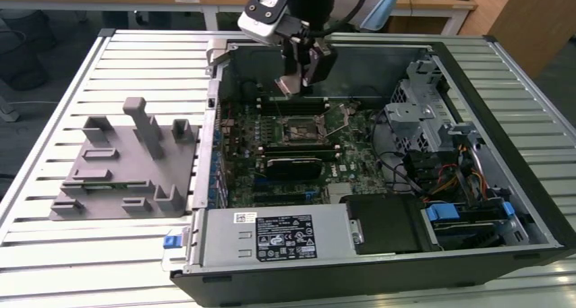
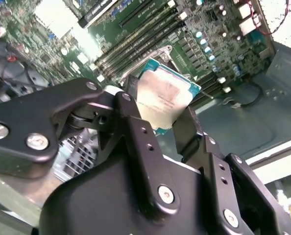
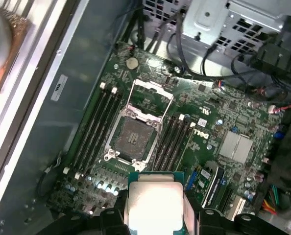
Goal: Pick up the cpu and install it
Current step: 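Place the cpu into insertion slot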
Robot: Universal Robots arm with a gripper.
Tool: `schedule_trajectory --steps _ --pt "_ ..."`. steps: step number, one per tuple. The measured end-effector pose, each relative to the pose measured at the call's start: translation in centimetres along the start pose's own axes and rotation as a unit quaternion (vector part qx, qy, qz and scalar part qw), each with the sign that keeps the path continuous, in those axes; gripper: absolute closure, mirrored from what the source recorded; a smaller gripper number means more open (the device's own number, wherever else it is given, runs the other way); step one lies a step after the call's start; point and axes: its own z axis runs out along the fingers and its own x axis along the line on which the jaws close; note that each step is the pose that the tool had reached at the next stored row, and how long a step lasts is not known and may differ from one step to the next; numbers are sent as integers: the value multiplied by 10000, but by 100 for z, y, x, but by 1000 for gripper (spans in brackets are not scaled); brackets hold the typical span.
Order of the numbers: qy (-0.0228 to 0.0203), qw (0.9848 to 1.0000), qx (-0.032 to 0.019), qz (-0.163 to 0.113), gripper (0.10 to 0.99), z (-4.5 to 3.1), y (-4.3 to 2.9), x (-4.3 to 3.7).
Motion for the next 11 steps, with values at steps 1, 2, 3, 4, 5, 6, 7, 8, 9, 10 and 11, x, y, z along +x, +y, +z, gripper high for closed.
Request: schedule_trajectory --steps 1,2,3,4,5,6,7,8,9,10,11 --pt "-3 10000 -1 85 553 4 0 0" --pt "-7 9999 -2 170 553 8 0 0" --pt "-10 9997 -4 254 553 12 0 0" --pt "-13 9994 -5 339 553 17 -1 0" --pt "-17 9991 -6 422 553 21 -1 0" --pt "-20 9987 -7 504 553 24 -1 1" --pt "-23 9983 -8 584 553 28 -1 1" --pt "-26 9978 -9 661 553 31 -1 1" --pt "-30 9972 -11 742 553 34 -1 1" --pt "-33 9967 -11 815 553 38 -1 2" --pt "-35 9961 -13 876 553 43 0 3"
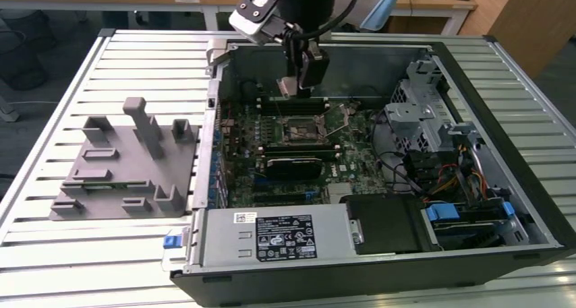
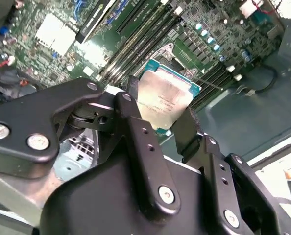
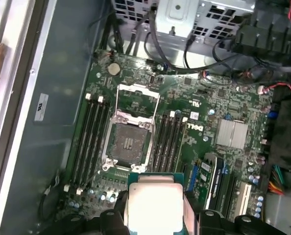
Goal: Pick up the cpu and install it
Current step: 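Place the cpu into insertion slot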
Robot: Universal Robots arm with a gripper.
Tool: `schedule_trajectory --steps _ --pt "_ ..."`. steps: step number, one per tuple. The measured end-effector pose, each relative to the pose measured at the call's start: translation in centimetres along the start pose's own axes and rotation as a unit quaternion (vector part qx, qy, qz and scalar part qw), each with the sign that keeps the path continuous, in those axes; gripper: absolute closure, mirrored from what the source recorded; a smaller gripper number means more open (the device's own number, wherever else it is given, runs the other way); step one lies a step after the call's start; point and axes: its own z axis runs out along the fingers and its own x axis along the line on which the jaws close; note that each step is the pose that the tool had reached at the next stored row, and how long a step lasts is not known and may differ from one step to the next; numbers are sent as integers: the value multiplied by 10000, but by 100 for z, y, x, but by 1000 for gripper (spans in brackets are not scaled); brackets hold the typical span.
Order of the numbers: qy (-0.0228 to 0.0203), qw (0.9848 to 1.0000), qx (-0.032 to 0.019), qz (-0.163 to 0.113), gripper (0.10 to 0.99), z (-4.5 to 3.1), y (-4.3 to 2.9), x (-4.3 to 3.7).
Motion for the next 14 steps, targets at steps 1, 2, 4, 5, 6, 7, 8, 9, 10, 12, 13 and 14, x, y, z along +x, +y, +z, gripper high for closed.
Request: schedule_trajectory --steps 1,2,4,5,6,7,8,9,10,12,13,14 --pt "-1 10000 -1 34 553 6 1 6" --pt "-2 10000 -1 51 553 15 4 16" --pt "-3 10000 -1 63 553 37 18 42" --pt "-3 10000 0 64 553 50 29 56" --pt "-2 10000 0 64 553 65 43 72" --pt "-1 10000 1 64 553 82 58 90" --pt "-1 10000 3 65 553 99 72 106" --pt "-2 10000 4 67 553 117 84 119" --pt "-1 10000 4 77 553 133 93 123" --pt "-5 9998 2 187 553 155 97 123" --pt "-8 9997 1 261 553 163 97 123" --pt "-12 9994 1 334 553 172 96 123"
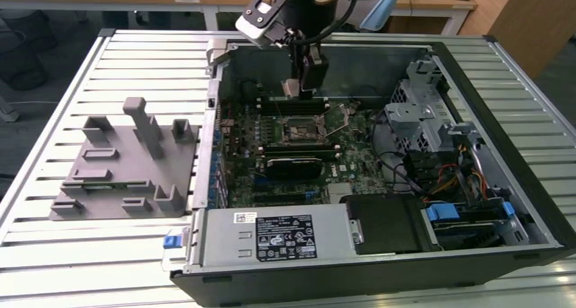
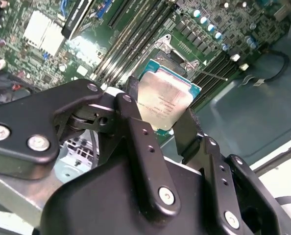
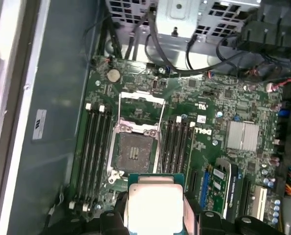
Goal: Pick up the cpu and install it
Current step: 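Place the cpu into insertion slot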
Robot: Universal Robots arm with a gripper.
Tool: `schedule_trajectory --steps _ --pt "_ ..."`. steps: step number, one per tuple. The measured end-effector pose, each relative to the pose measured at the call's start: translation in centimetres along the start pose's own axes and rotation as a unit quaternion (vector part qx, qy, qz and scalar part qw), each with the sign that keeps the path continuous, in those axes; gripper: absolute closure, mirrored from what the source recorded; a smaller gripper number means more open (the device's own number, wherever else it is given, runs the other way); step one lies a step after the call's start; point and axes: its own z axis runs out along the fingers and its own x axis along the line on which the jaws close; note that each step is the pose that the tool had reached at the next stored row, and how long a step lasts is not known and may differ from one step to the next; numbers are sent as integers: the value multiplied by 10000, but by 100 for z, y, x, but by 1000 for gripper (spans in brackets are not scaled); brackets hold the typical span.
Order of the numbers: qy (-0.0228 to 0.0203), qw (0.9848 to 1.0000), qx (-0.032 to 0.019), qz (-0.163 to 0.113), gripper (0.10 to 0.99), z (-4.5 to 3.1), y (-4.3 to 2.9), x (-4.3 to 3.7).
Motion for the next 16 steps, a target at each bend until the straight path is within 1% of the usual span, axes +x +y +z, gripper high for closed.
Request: schedule_trajectory --steps 2,11,16 --pt "-4 10000 -1 79 553 20 9 8" --pt "-6 9999 -2 147 553 148 84 74" --pt "-8 9998 -3 207 553 211 97 88"
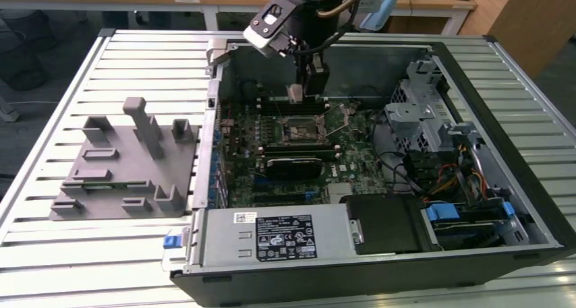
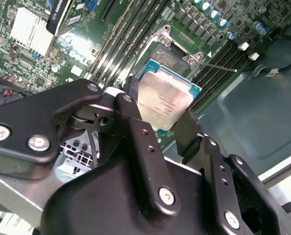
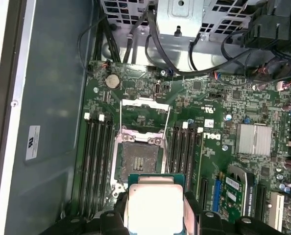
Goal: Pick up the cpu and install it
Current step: 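Place the cpu into insertion slot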
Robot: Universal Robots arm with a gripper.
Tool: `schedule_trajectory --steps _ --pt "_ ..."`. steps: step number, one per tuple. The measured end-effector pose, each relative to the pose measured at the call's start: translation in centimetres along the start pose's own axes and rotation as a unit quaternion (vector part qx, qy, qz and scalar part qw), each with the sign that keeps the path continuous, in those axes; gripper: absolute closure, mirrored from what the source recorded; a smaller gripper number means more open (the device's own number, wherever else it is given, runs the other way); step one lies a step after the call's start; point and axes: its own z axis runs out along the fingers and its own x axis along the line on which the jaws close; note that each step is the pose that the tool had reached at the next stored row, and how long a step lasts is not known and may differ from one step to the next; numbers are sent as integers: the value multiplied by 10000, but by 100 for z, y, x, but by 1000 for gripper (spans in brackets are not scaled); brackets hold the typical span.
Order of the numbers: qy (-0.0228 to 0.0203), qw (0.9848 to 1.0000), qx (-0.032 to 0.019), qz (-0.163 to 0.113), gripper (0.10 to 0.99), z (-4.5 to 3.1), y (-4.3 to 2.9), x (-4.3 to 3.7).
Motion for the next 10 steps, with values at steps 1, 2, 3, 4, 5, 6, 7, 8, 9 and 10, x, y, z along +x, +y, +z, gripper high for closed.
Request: schedule_trajectory --steps 1,2,3,4,5,6,7,8,9,10 --pt "0 10000 0 10 553 8 0 0" --pt "-2 10000 0 17 553 15 0 0" --pt "-3 10000 0 25 553 23 0 0" --pt "-3 10000 -1 35 553 35 0 1" --pt "-4 10000 0 47 553 48 0 5" --pt "-5 10000 0 59 553 62 0 10" --pt "-4 10000 -1 72 553 77 0 14" --pt "-5 10000 -1 90 553 92 1 20" --pt "-6 9999 -2 110 553 104 3 26" --pt "-7 9999 -2 129 553 117 4 34"
